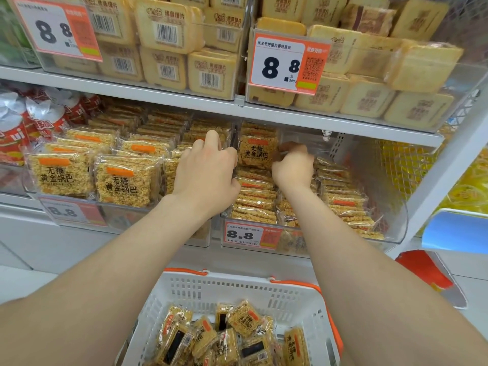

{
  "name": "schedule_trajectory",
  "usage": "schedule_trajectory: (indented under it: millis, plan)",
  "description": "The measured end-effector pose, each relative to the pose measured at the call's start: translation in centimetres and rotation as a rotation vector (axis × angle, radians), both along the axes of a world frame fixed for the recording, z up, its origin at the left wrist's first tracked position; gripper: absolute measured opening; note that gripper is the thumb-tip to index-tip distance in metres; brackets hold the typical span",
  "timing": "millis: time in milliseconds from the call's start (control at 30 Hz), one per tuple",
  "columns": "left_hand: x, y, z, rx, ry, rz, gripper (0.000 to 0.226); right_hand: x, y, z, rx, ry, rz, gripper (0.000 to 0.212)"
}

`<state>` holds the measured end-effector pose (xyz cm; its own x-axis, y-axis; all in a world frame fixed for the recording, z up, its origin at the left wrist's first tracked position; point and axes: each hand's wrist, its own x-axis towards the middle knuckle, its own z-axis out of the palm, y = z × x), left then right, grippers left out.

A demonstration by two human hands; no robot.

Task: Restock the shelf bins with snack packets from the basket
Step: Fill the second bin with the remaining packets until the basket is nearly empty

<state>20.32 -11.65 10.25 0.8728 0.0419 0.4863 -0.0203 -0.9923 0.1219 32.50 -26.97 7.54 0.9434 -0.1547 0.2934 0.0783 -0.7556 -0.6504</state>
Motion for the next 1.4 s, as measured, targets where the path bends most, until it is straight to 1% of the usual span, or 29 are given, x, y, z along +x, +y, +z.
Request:
schedule_trajectory:
  millis: [133, 200, 267, 300, 367, 400, 433, 500, 600, 667, 733, 833, 967, 1033, 1100, 1167, 1233, 1333, 1400]
  plan:
    - [-0.1, 0.1, -0.1, -0.022, -0.001, -0.012, 0.028, -0.4, -0.4, 0.1, -0.098, 0.031, -0.036, 0.026]
    - [-0.3, 0.0, -0.2, -0.03, 0.002, -0.033, 0.029, -1.0, -0.5, 0.3, -0.175, 0.033, -0.077, 0.039]
    - [-0.7, 0.0, -0.1, -0.026, -0.004, -0.055, 0.03, -1.7, -0.9, 0.8, -0.182, 0.032, -0.1, 0.052]
    - [-0.9, -0.1, -0.1, -0.027, -0.012, -0.065, 0.03, -2.2, -1.1, 1.1, -0.164, 0.039, -0.079, 0.049]
    - [-1.5, -0.3, -0.1, -0.037, -0.044, -0.082, 0.028, -3.6, -1.4, 1.6, -0.123, 0.048, 0.039, 0.026]
    - [-2.0, -0.6, -0.1, -0.046, -0.068, -0.091, 0.026, -4.6, -1.6, 1.9, -0.115, 0.038, 0.109, 0.017]
    - [-2.5, -0.8, 0.0, -0.054, -0.095, -0.101, 0.024, -5.7, -1.6, 2.1, -0.118, 0.014, 0.17, 0.015]
    - [-3.6, -1.3, -0.1, -0.044, -0.137, -0.126, 0.02, -8.2, -1.8, 2.7, -0.149, -0.048, 0.272, 0.018]
    - [-5.4, -1.8, -0.5, -0.021, -0.108, -0.177, 0.013, -11.7, -2.8, 3.1, -0.229, -0.091, 0.394, 0.022]
    - [-6.7, -2.3, -1.0, -0.072, -0.011, -0.179, 0.01, -13.7, -3.9, 2.8, -0.356, -0.08, 0.484, 0.022]
    - [-8.2, -3.4, -2.1, -0.071, 0.126, -0.161, 0.013, -15.4, -5.0, 2.1, -0.512, -0.015, 0.585, 0.019]
    - [-10.0, -5.5, -4.6, 0.11, 0.367, -0.221, 0.016, -17.2, -6.5, 0.3, -0.736, 0.109, 0.671, 0.014]
    - [-10.4, -7.7, -9.3, 0.339, 0.716, -0.373, 0.015, -18.2, -8.2, -2.8, -0.895, 0.359, 0.737, 0.01]
    - [-10.0, -8.3, -12.1, 0.391, 0.876, -0.418, 0.016, -18.6, -9.1, -4.3, -0.944, 0.489, 0.765, 0.013]
    - [-9.4, -8.5, -15.5, 0.412, 1.016, -0.426, 0.02, -18.9, -9.8, -5.4, -0.961, 0.611, 0.79, 0.028]
    - [-8.7, -8.5, -18.8, 0.422, 1.106, -0.416, 0.032, -18.7, -10.1, -5.9, -0.972, 0.695, 0.807, 0.034]
    - [-8.0, -8.5, -21.5, 0.373, 1.188, -0.382, 0.043, -18.4, -10.2, -6.2, -0.972, 0.728, 0.806, 0.029]
    - [-7.1, -8.5, -24.8, 0.277, 1.243, -0.313, 0.051, -17.9, -9.9, -6.2, -0.974, 0.715, 0.82, 0.014]
    - [-6.7, -8.5, -26.5, 0.215, 1.269, -0.279, 0.062, -17.7, -9.5, -6.2, -0.965, 0.701, 0.837, 0.017]
